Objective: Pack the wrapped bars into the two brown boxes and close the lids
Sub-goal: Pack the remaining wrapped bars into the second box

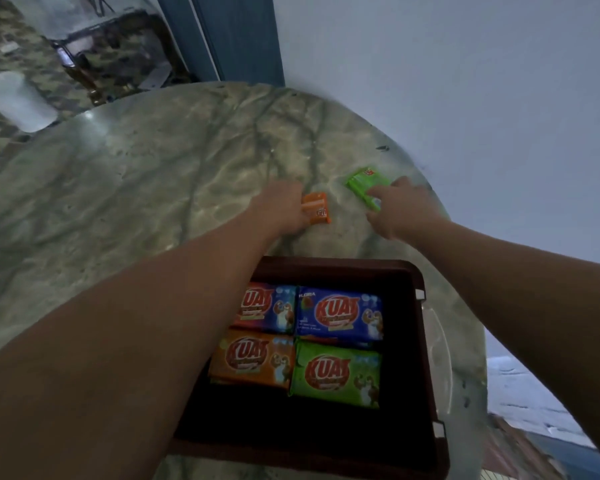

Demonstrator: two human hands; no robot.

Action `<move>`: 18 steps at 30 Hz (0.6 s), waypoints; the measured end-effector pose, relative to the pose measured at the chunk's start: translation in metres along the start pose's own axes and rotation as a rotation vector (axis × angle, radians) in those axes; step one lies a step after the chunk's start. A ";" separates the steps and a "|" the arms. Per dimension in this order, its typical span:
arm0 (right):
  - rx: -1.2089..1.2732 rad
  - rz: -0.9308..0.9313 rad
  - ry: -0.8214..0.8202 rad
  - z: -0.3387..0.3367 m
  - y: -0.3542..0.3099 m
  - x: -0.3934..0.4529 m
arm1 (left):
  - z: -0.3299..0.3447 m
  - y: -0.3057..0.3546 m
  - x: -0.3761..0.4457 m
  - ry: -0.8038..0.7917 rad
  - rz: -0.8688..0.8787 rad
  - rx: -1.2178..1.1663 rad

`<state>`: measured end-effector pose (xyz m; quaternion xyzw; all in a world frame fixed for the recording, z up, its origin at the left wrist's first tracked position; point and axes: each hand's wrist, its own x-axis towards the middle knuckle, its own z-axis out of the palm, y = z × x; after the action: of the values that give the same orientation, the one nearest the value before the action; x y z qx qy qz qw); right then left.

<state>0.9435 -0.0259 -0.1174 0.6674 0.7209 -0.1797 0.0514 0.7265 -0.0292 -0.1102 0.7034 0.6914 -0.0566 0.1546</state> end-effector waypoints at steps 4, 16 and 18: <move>-0.039 -0.009 -0.033 0.008 0.004 0.027 | 0.017 0.007 0.017 -0.041 0.060 0.062; 0.126 -0.003 -0.012 0.018 -0.010 0.032 | 0.024 0.006 0.019 -0.044 0.011 0.028; 0.165 0.015 0.015 0.013 -0.022 0.024 | 0.020 0.007 0.010 0.003 -0.016 -0.010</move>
<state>0.9178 -0.0086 -0.1330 0.6761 0.6990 -0.2330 -0.0080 0.7361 -0.0254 -0.1309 0.6973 0.6975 -0.0531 0.1566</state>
